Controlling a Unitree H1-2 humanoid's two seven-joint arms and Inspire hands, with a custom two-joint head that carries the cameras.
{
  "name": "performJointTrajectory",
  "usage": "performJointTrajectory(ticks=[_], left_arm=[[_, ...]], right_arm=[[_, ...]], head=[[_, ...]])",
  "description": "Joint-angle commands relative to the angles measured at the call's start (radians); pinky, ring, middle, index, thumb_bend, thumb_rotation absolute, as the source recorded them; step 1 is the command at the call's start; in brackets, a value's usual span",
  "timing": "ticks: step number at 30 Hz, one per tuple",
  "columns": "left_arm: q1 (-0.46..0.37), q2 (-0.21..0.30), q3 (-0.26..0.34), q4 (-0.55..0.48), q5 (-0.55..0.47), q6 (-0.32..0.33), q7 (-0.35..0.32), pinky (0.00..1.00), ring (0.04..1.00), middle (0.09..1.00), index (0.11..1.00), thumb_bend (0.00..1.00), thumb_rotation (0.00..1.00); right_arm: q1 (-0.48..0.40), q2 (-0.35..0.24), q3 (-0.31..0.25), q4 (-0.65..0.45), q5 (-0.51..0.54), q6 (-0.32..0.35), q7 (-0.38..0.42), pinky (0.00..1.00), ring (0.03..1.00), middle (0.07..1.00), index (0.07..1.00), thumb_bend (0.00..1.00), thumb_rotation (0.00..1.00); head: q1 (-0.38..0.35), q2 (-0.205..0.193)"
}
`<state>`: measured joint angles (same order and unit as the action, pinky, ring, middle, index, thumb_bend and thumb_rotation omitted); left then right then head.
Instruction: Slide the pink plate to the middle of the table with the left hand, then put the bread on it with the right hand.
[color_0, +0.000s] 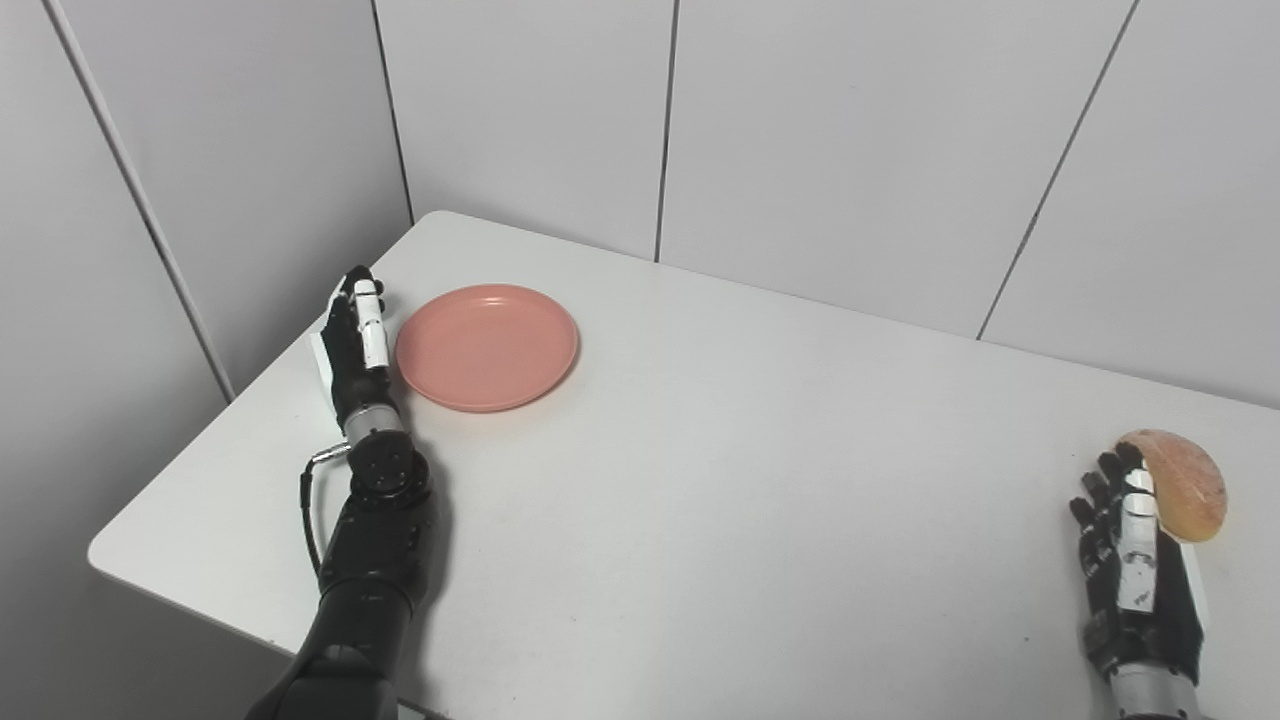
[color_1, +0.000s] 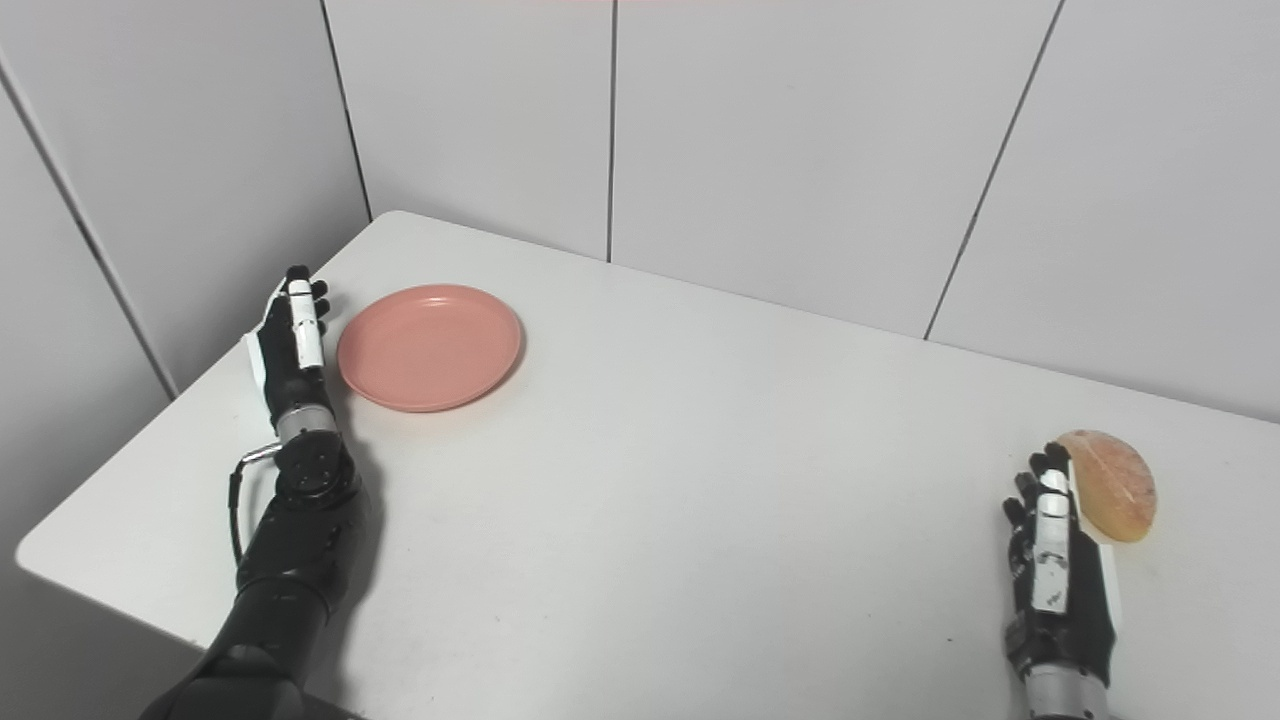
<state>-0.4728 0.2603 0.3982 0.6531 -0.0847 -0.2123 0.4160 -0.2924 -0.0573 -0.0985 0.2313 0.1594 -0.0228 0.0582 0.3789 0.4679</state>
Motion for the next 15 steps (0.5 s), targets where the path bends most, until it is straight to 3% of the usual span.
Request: performJointTrajectory(ticks=[1,7,15], left_arm=[[-0.045,0.018,-0.018,-0.012,-0.018,0.01,-0.045,0.77,0.775,0.773,0.78,0.54,1.0],[-0.049,0.011,-0.037,-0.024,-0.068,0.061,-0.116,0.78,0.788,0.777,0.777,0.55,1.0],[-0.062,-0.025,-0.049,-0.084,-0.153,0.186,-0.182,0.8,0.805,0.79,0.78,0.53,1.0]], right_arm=[[-0.028,0.003,-0.004,-0.037,0.011,-0.006,0.001,1.0,1.0,1.0,0.988,0.6,0.96],[-0.025,0.003,0.001,-0.054,0.004,0.011,-0.004,1.0,1.0,1.0,0.992,0.62,0.96],[-0.024,0.01,0.002,-0.073,-0.003,0.026,-0.017,1.0,1.0,1.0,0.988,0.61,0.96]], head=[[0.001,0.002],[-0.003,0.004],[-0.013,0.011]])
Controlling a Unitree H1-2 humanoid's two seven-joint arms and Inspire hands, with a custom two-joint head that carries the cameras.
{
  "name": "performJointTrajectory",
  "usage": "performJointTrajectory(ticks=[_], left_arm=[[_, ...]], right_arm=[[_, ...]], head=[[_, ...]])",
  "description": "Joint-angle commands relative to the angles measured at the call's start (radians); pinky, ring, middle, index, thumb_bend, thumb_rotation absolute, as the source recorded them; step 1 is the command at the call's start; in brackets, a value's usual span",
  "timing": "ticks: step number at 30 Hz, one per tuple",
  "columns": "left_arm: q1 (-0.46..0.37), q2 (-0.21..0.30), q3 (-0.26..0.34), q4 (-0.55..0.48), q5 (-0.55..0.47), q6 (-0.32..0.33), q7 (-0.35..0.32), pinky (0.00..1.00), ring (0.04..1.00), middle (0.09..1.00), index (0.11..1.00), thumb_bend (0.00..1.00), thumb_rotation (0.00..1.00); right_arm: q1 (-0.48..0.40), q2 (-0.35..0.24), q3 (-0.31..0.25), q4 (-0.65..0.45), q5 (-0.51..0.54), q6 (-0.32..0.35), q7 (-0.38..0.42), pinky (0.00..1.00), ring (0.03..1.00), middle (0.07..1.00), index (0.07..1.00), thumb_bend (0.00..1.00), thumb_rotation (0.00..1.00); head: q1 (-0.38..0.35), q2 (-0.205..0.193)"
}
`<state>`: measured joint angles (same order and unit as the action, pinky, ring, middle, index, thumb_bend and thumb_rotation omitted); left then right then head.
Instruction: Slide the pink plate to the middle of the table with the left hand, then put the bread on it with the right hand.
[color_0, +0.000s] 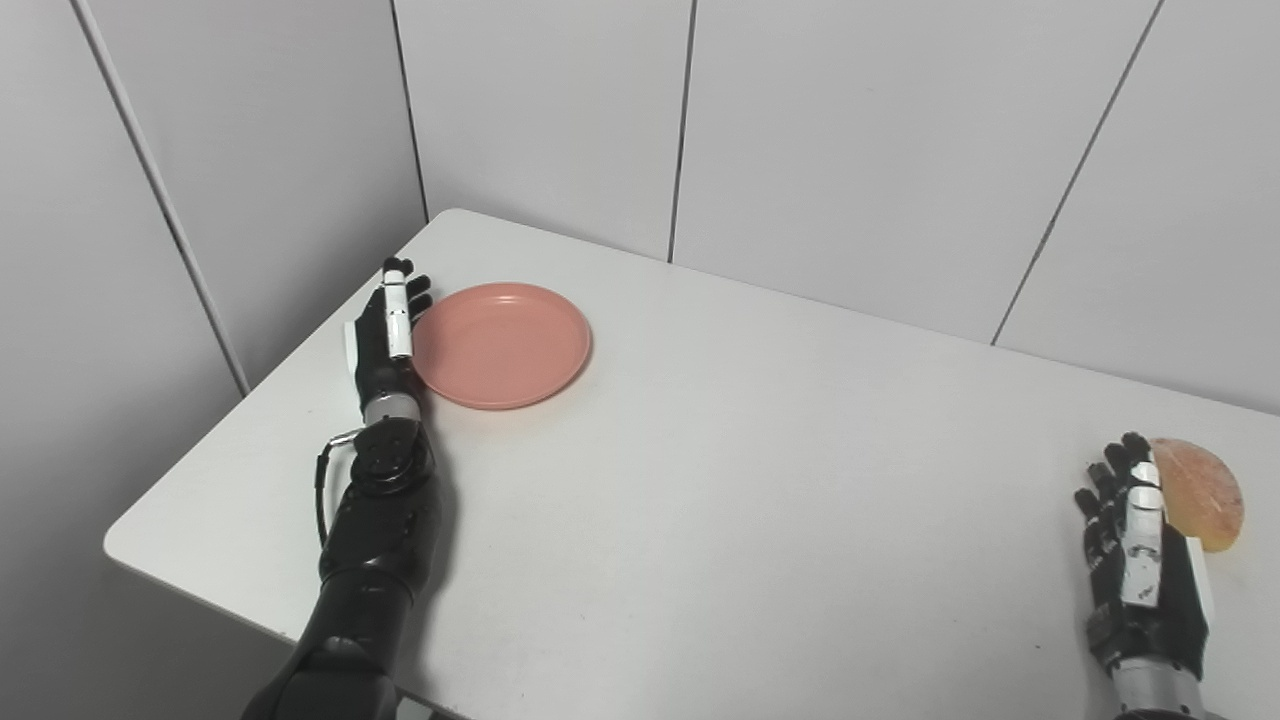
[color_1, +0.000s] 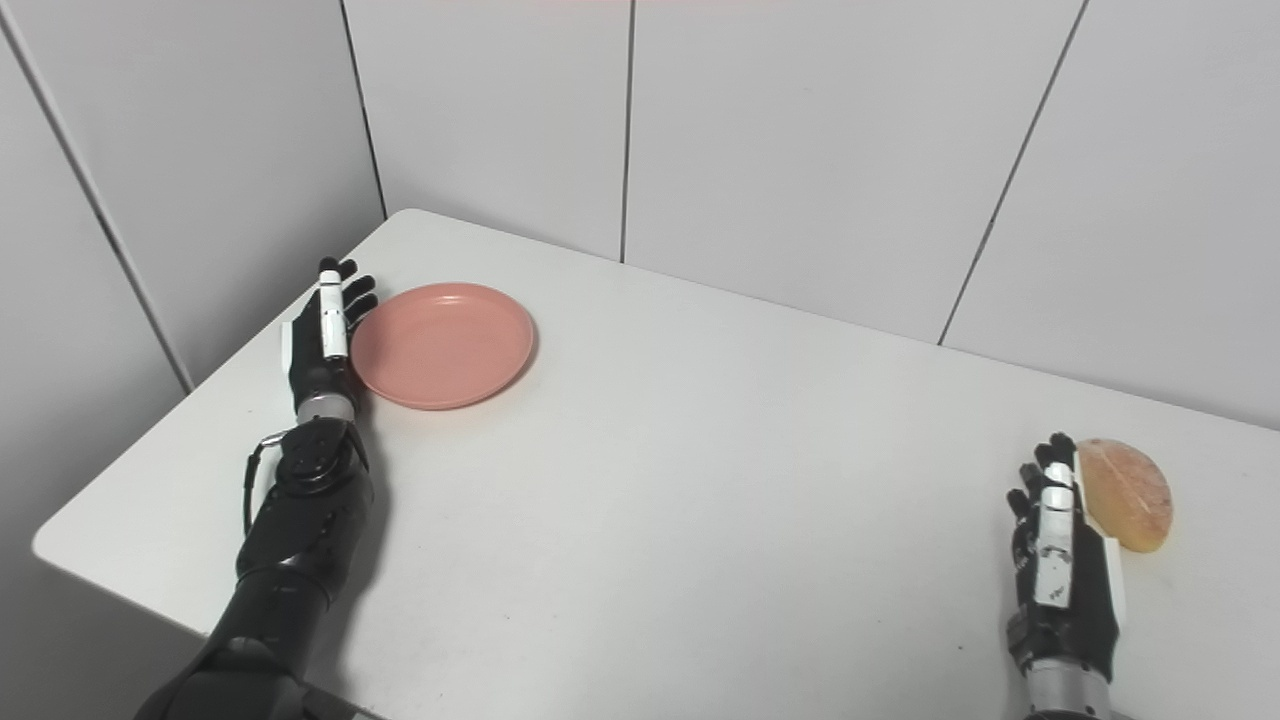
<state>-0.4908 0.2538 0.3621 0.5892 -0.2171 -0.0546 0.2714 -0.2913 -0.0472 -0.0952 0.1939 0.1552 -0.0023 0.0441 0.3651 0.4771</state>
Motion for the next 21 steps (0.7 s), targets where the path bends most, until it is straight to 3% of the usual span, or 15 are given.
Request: performJointTrajectory(ticks=[1,7,21], left_arm=[[-0.045,-0.023,-0.014,-0.022,-0.029,0.037,-0.043,0.8,0.802,0.788,0.779,0.52,1.0],[-0.06,-0.061,-0.028,-0.021,-0.044,0.061,-0.069,0.79,0.788,0.772,0.77,0.51,1.0],[-0.06,-0.132,-0.152,-0.021,-0.006,0.084,-0.147,0.8,0.818,0.805,0.795,0.49,1.0]], right_arm=[[-0.026,0.0,0.0,-0.037,0.0,0.009,-0.004,1.0,1.0,1.0,0.986,0.62,0.96],[-0.027,0.003,-0.001,-0.039,0.0,0.015,-0.012,1.0,1.0,1.0,0.987,0.64,0.94],[-0.031,0.005,-0.005,-0.027,0.011,-0.001,-0.011,1.0,1.0,1.0,0.993,0.6,0.94]], head=[[0.001,0.001],[-0.004,0.005],[-0.023,0.013]])
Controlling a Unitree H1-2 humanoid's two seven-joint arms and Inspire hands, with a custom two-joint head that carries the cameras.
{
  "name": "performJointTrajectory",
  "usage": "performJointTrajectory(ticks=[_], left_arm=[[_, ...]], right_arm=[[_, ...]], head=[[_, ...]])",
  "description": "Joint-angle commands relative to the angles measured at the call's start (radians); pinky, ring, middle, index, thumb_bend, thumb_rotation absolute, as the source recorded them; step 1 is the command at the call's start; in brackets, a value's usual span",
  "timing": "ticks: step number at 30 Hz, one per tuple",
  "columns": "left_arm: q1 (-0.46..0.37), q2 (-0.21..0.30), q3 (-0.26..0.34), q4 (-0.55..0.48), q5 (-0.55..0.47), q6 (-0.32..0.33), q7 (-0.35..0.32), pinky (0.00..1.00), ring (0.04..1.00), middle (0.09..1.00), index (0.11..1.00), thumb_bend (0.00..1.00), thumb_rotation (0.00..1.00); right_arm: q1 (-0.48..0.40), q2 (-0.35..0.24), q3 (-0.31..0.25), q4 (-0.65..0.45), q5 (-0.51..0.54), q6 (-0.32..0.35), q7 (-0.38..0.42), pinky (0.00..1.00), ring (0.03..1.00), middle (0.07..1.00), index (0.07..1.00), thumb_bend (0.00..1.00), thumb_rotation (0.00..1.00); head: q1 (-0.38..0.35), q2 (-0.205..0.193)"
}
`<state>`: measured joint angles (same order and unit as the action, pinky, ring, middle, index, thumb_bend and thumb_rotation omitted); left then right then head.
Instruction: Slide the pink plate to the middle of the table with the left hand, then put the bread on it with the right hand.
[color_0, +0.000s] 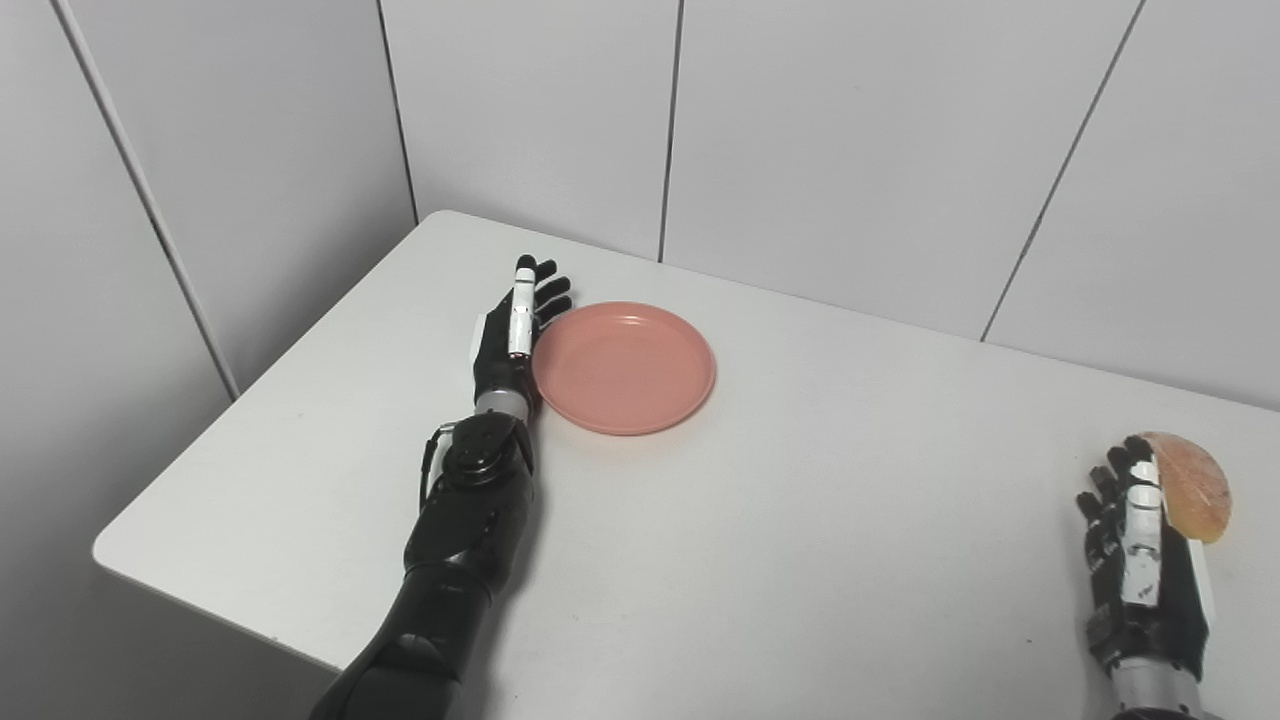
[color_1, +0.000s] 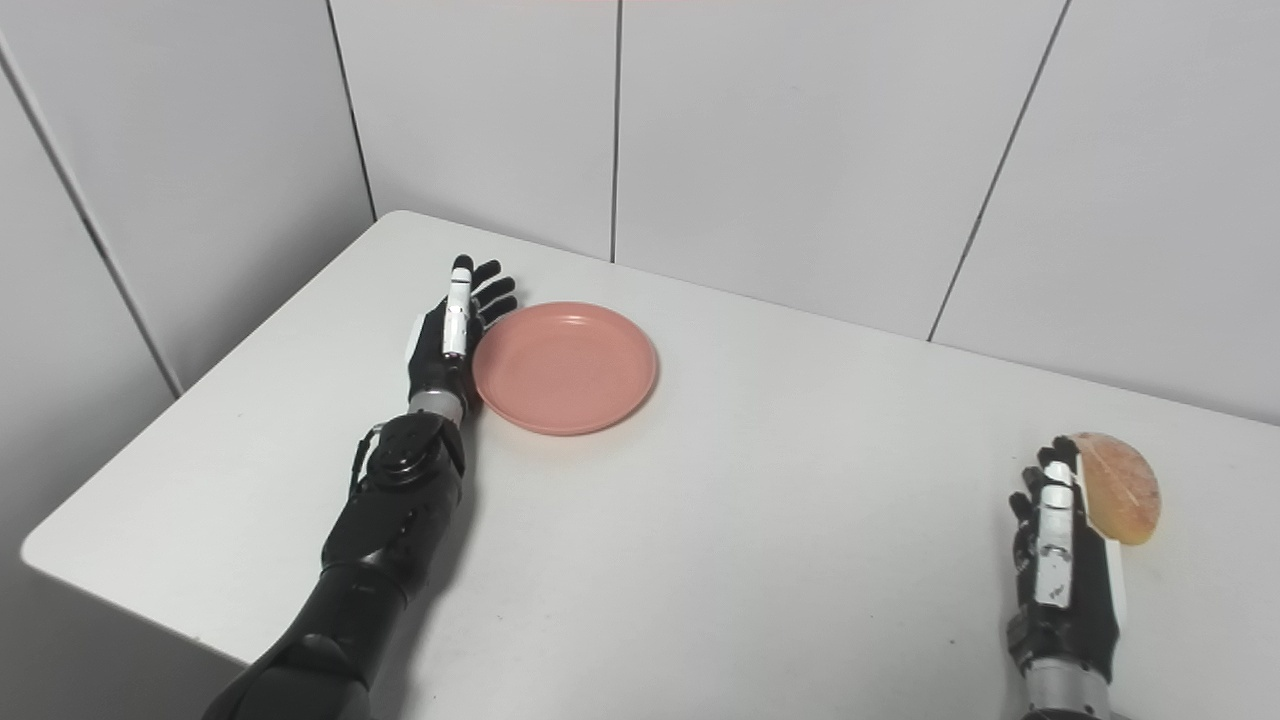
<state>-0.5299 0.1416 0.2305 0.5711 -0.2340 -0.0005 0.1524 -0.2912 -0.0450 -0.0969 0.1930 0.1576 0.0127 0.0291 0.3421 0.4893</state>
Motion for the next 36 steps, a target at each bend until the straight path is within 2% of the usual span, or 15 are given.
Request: performJointTrajectory(ticks=[1,10,15,16,18,20,21,22,23,24,27,28,30,36], left_arm=[[-0.019,-0.025,-0.031,-0.005,0.012,0.037,-0.036,0.8,0.82,0.809,0.801,0.49,1.0],[-0.019,-0.076,-0.113,0.011,0.04,0.071,-0.099,0.82,0.835,0.821,0.806,0.49,1.0],[-0.001,-0.105,-0.137,-0.021,0.036,0.085,-0.135,0.83,0.827,0.815,0.805,0.48,1.0],[0.002,-0.109,-0.137,-0.031,0.033,0.09,-0.138,0.83,0.826,0.814,0.805,0.47,1.0],[0.011,-0.119,-0.139,-0.052,0.034,0.101,-0.141,0.84,0.824,0.81,0.802,0.46,1.0],[0.023,-0.128,-0.136,-0.083,0.028,0.128,-0.142,0.83,0.821,0.805,0.802,0.46,1.0],[0.027,-0.13,-0.133,-0.094,0.025,0.139,-0.141,0.83,0.818,0.801,0.8,0.45,1.0],[0.036,-0.136,-0.137,-0.116,0.029,0.16,-0.139,0.83,0.816,0.799,0.799,0.45,1.0],[0.043,-0.139,-0.14,-0.132,0.032,0.176,-0.138,0.82,0.811,0.796,0.797,0.45,1.0],[0.052,-0.144,-0.144,-0.151,0.036,0.19,-0.137,0.81,0.81,0.795,0.796,0.45,1.0],[0.07,-0.16,-0.146,-0.183,0.035,0.208,-0.136,0.8,0.807,0.79,0.788,0.45,1.0],[0.079,-0.165,-0.151,-0.194,0.033,0.204,-0.147,0.81,0.81,0.793,0.79,0.45,1.0],[0.092,-0.167,-0.158,-0.21,0.03,0.205,-0.164,0.83,0.824,0.807,0.805,0.47,1.0],[0.13,-0.176,-0.174,-0.252,0.03,0.213,-0.193,0.86,0.845,0.824,0.823,0.48,1.0]], right_arm=[[-0.031,0.0,-0.001,-0.024,0.008,-0.018,0.008,1.0,1.0,1.0,0.997,0.6,0.95],[-0.037,-0.003,-0.004,-0.008,0.021,-0.026,0.015,1.0,1.0,1.0,0.995,0.65,0.92],[-0.04,0.005,0.005,-0.019,0.019,-0.018,0.012,1.0,1.0,1.0,1.0,0.66,0.92],[-0.041,0.01,0.008,-0.023,0.015,-0.011,0.006,1.0,1.0,1.0,1.0,0.67,0.92],[-0.043,0.019,0.015,-0.031,0.003,0.002,-0.006,1.0,1.0,1.0,1.0,0.7,0.92],[-0.045,0.039,0.02,-0.048,-0.019,0.021,-0.036,1.0,1.0,1.0,0.994,0.7,0.91],[-0.046,0.046,0.021,-0.054,-0.026,0.027,-0.047,1.0,1.0,0.998,0.99,0.69,0.89],[-0.048,0.056,0.025,-0.062,-0.032,0.037,-0.055,1.0,1.0,0.996,0.988,0.69,0.89],[-0.049,0.062,0.027,-0.067,-0.035,0.043,-0.058,1.0,0.999,0.994,0.984,0.69,0.88],[-0.051,0.068,0.03,-0.071,-0.036,0.051,-0.06,1.0,0.999,0.993,0.982,0.69,0.88],[-0.055,0.081,0.039,-0.08,-0.043,0.065,-0.063,1.0,1.0,0.998,0.979,0.71,0.89],[-0.056,0.089,0.041,-0.083,-0.046,0.067,-0.068,1.0,1.0,1.0,0.978,0.71,0.89],[-0.058,0.103,0.043,-0.085,-0.049,0.068,-0.076,1.0,1.0,0.999,0.973,0.69,0.88],[-0.071,0.123,0.068,-0.05,-0.088,0.027,-0.085,1.0,1.0,1.0,0.992,0.67,0.91]], head=[[-0.004,0.003],[-0.037,0.028],[-0.12,0.062],[-0.163,0.077],[-0.172,0.079],[-0.272,0.106],[-0.272,0.106],[-0.318,0.115],[-0.325,0.116],[-0.362,0.124],[-0.396,0.131],[-0.436,0.139],[-0.47,0.142],[-0.543,0.143]])
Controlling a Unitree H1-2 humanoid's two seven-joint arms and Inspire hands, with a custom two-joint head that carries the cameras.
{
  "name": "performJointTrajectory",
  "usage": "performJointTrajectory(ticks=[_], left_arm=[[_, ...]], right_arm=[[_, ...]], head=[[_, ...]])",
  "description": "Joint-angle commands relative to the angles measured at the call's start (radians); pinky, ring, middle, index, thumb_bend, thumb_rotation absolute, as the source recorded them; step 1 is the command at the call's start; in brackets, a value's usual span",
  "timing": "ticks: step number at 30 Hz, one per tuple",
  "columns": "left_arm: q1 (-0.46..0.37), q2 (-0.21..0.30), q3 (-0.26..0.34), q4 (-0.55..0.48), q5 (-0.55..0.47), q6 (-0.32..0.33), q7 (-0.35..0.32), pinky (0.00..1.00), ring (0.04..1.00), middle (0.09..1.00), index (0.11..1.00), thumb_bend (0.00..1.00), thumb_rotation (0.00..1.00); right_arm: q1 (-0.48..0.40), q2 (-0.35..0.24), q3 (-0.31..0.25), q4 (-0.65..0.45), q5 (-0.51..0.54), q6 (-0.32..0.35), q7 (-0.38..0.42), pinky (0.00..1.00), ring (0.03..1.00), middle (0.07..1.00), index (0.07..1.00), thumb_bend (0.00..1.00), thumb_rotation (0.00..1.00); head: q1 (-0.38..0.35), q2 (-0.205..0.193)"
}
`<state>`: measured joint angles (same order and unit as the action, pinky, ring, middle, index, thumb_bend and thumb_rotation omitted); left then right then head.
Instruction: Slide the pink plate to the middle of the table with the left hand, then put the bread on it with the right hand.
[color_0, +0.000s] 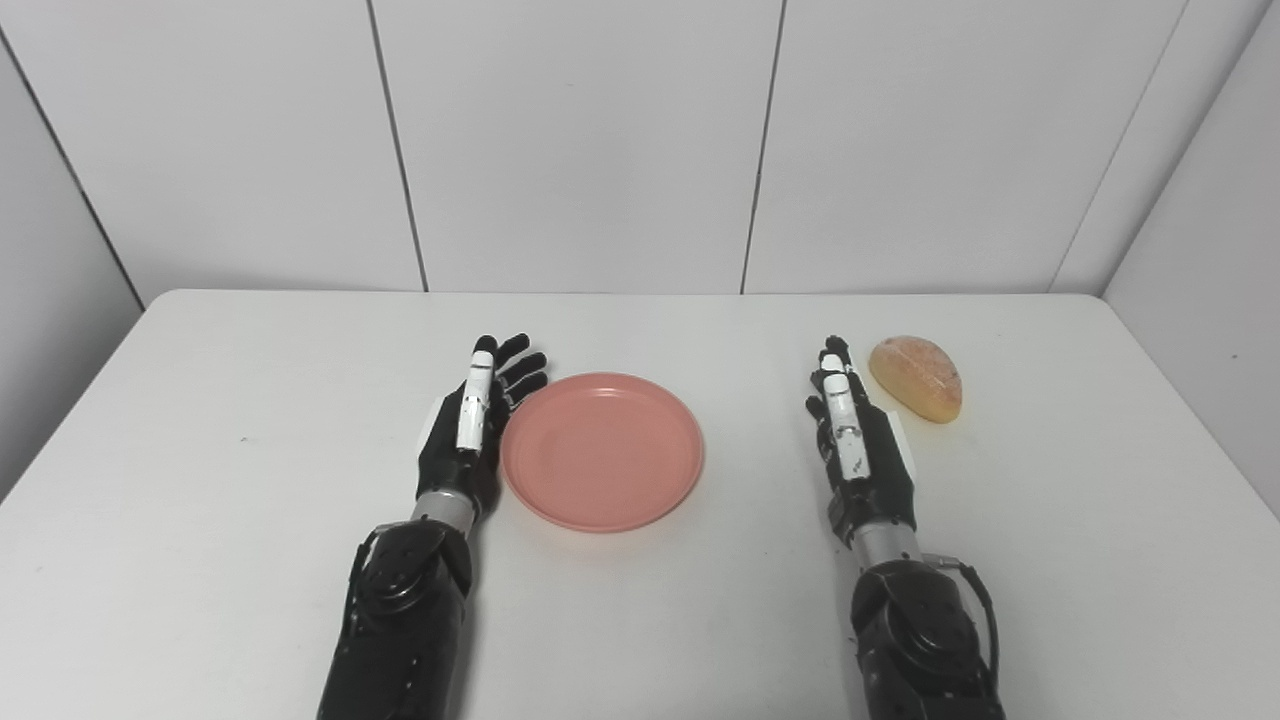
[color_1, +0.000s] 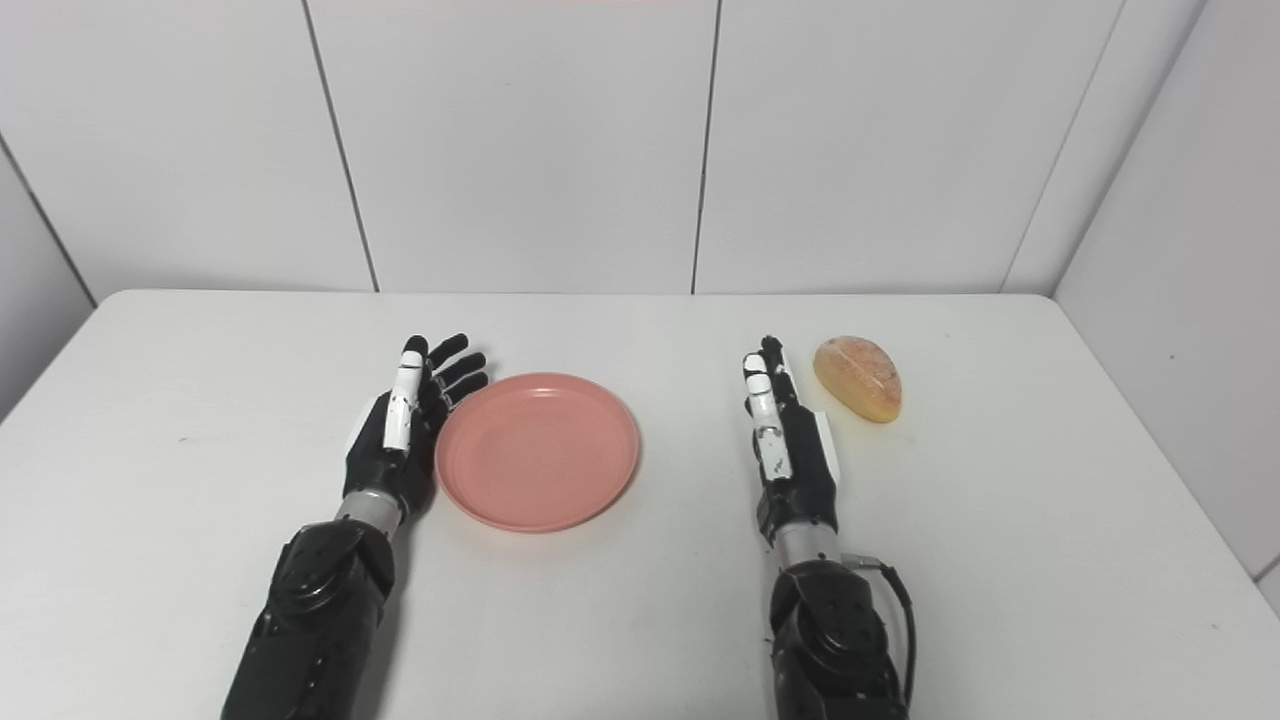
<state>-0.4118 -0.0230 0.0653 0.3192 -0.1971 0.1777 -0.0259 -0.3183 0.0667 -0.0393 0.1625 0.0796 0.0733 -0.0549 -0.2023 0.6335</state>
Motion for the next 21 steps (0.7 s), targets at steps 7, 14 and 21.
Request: performJointTrajectory(ticks=[7,14,21], left_arm=[[0.037,-0.028,-0.009,-0.012,-0.01,0.004,-0.038,0.94,0.881,0.853,0.851,0.5,1.0],[0.041,-0.035,-0.007,0.02,-0.006,-0.074,-0.053,0.96,0.907,0.893,0.897,0.49,1.0],[0.047,-0.038,-0.019,0.019,0.009,-0.095,-0.051,0.99,0.91,0.89,0.891,0.48,1.0]], right_arm=[[-0.056,0.013,0.033,0.006,-0.058,-0.069,-0.013,1.0,1.0,1.0,0.99,0.64,0.94],[-0.076,-0.021,0.048,0.041,-0.134,-0.154,-0.03,1.0,0.992,0.988,0.983,0.64,0.92],[-0.115,-0.099,0.072,0.055,-0.321,-0.223,-0.113,0.93,0.956,0.959,0.941,0.64,0.86]], head=[[-0.016,-0.003],[-0.01,-0.007],[-0.008,-0.011]])
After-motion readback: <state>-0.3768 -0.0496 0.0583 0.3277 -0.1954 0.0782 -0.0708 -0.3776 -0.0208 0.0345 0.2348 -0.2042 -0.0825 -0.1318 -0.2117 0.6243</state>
